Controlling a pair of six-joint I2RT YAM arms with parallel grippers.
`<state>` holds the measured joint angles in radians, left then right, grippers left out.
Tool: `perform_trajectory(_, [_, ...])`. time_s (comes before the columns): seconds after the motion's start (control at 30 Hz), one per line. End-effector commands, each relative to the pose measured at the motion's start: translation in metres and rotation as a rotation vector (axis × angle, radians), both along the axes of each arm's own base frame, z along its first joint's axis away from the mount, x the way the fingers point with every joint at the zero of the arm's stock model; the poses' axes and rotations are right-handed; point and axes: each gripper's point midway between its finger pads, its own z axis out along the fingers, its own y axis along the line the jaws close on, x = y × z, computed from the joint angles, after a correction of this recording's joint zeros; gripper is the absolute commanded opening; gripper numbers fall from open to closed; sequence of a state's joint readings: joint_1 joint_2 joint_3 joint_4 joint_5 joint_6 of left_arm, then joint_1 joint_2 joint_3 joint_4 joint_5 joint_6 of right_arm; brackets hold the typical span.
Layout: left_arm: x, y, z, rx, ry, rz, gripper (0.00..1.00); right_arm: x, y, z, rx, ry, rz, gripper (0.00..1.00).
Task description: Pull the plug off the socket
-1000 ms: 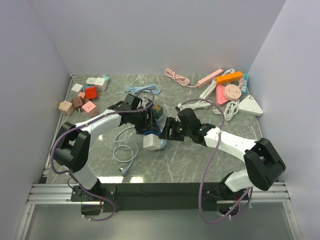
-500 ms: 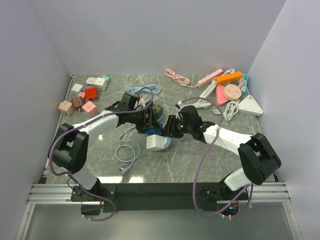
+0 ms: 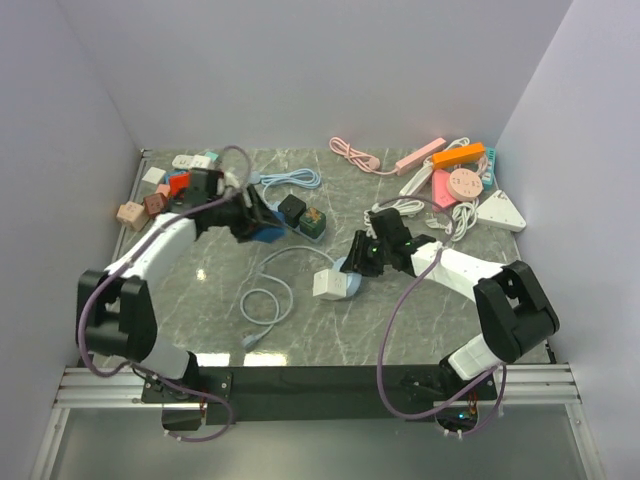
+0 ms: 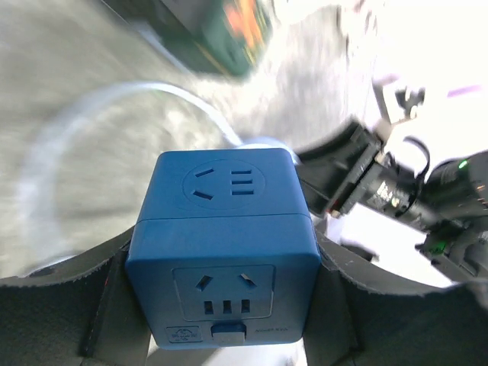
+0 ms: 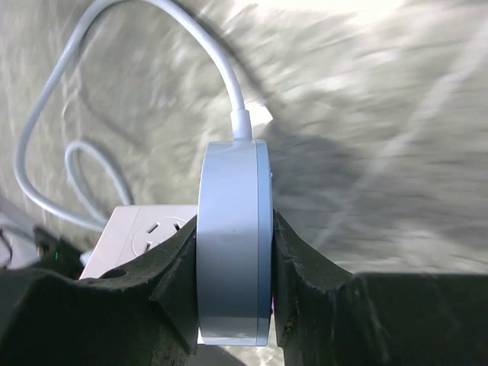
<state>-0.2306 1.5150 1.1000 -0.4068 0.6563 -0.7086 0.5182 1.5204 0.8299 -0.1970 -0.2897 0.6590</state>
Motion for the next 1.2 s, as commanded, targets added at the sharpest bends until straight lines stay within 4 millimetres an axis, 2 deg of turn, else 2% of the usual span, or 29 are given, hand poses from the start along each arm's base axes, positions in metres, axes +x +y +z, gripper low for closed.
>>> perform_trajectory(0.0, [0.022, 0.049, 0.037, 0.044, -0.14, 0.114, 0.0, -0.001, -0.035, -0.01, -0.119, 0.014, -0.066, 0.0])
perform_trajectory(0.07, [0.04, 0.088, 0.034, 0.129, -0.15, 0.203, 0.0, 0.003, -0.033, -0.002, -0.108, 0.004, -0.059, 0.0])
perform_trajectory(0.1, [0.049, 0.102, 0.02, 0.176, -0.116, 0.236, 0.0, 0.003, -0.031, -0.001, -0.096, 0.011, -0.052, 0.0])
perform_trajectory(0.13, [0.059, 0.126, 0.021, 0.214, -0.108, 0.295, 0.0, 0.004, -0.031, 0.001, -0.09, 0.011, -0.055, 0.0])
perform_trajectory(0.17, [0.072, 0.163, 0.007, 0.254, -0.072, 0.381, 0.0, 0.005, -0.03, 0.004, -0.084, 0.007, -0.053, 0.0])
perform_trajectory(0.2, [0.081, 0.182, 0.004, 0.27, -0.066, 0.427, 0.0, 0.005, -0.028, 0.006, -0.076, 0.007, -0.046, 0.0])
perform_trajectory(0.23, [0.097, 0.2, 0.013, 0.28, -0.101, 0.471, 0.0, 0.004, -0.027, 0.007, -0.07, 0.01, -0.041, 0.0])
perform_trajectory(0.27, [0.106, 0.234, 0.011, 0.328, -0.093, 0.555, 0.0, 0.005, -0.026, 0.009, -0.065, 0.009, -0.036, 0.0])
perform_trajectory(0.3, [0.117, 0.252, -0.006, 0.358, -0.044, 0.591, 0.0, 0.004, -0.025, 0.01, -0.062, 0.006, -0.031, 0.0])
perform_trajectory(0.33, [0.136, 0.269, 0.011, 0.367, -0.084, 0.63, 0.0, 0.002, -0.022, 0.011, -0.05, 0.014, -0.018, 0.0])
perform_trajectory(0.37, [0.147, 0.294, -0.009, 0.386, -0.032, 0.693, 0.09, 0.002, -0.021, 0.011, -0.04, 0.012, -0.016, 0.0])
perform_trajectory(0.4, [0.155, 0.305, -0.011, 0.387, -0.024, 0.725, 0.12, 0.002, -0.02, 0.011, -0.037, 0.014, -0.014, 0.0])
perform_trajectory(0.43, [0.17, 0.321, 0.001, 0.377, -0.052, 0.769, 0.16, 0.001, -0.018, 0.012, -0.026, 0.019, -0.008, 0.0])
perform_trajectory(0.47, [0.178, 0.331, -0.021, 0.382, -0.002, 0.785, 0.21, 0.001, -0.017, 0.013, -0.017, 0.017, -0.005, 0.0])
perform_trajectory(0.5, [0.182, 0.337, -0.026, 0.388, 0.017, 0.798, 0.27, 0.0, -0.015, 0.013, -0.012, 0.021, 0.0, 0.0])
perform_trajectory(0.53, [0.195, 0.349, -0.013, 0.392, -0.011, 0.821, 0.39, 0.0, -0.013, 0.014, -0.005, 0.021, 0.004, 0.0])
perform_trajectory(0.57, [0.2, 0.355, -0.033, 0.406, 0.031, 0.822, 0.46, 0.001, -0.012, 0.016, -0.003, 0.015, 0.007, 0.0])
perform_trajectory(0.6, [0.205, 0.362, -0.027, 0.426, 0.026, 0.839, 0.51, 0.001, -0.011, 0.016, -0.001, 0.013, 0.008, 0.0])
perform_trajectory(0.7, [0.209, 0.37, -0.046, 0.447, 0.069, 0.843, 0.72, 0.004, -0.006, 0.023, 0.012, 0.003, 0.013, 0.0])
perform_trajectory(0.73, [0.209, 0.371, -0.049, 0.444, 0.075, 0.848, 0.99, 0.006, -0.004, 0.026, 0.017, -0.003, 0.015, 0.0])
perform_trajectory(0.8, [0.206, 0.37, -0.053, 0.438, 0.081, 0.845, 0.99, 0.007, -0.001, 0.029, 0.024, -0.006, 0.019, 0.0])
perform_trajectory(0.87, [0.204, 0.364, -0.035, 0.416, 0.037, 0.843, 0.99, 0.01, 0.001, 0.034, 0.032, -0.015, 0.021, 0.0])
perform_trajectory(0.9, [0.197, 0.36, -0.04, 0.407, 0.043, 0.84, 0.99, 0.01, 0.003, 0.036, 0.04, -0.015, 0.023, 0.0])
perform_trajectory(0.93, [0.2, 0.358, -0.028, 0.386, -0.002, 0.843, 1.0, 0.012, 0.004, 0.04, 0.046, -0.021, 0.021, 0.0])
perform_trajectory(0.97, [0.196, 0.354, -0.001, 0.375, -0.06, 0.848, 0.99, 0.013, 0.005, 0.042, 0.051, -0.022, 0.019, 0.0])
perform_trajectory(1.03, [0.188, 0.34, 0.011, 0.333, -0.091, 0.821, 0.99, 0.016, 0.008, 0.048, 0.064, -0.029, 0.015, 0.0])
perform_trajectory(1.07, [0.181, 0.327, 0.037, 0.295, -0.143, 0.792, 0.99, 0.017, 0.009, 0.05, 0.075, -0.027, 0.004, 0.0])
perform_trajectory(1.13, [0.169, 0.301, 0.04, 0.259, -0.154, 0.726, 0.99, 0.02, 0.014, 0.053, 0.098, -0.01, -0.004, 0.0])
perform_trajectory(1.17, [0.159, 0.281, 0.06, 0.213, -0.192, 0.672, 0.99, 0.02, 0.016, 0.053, 0.107, -0.005, -0.003, 0.0])
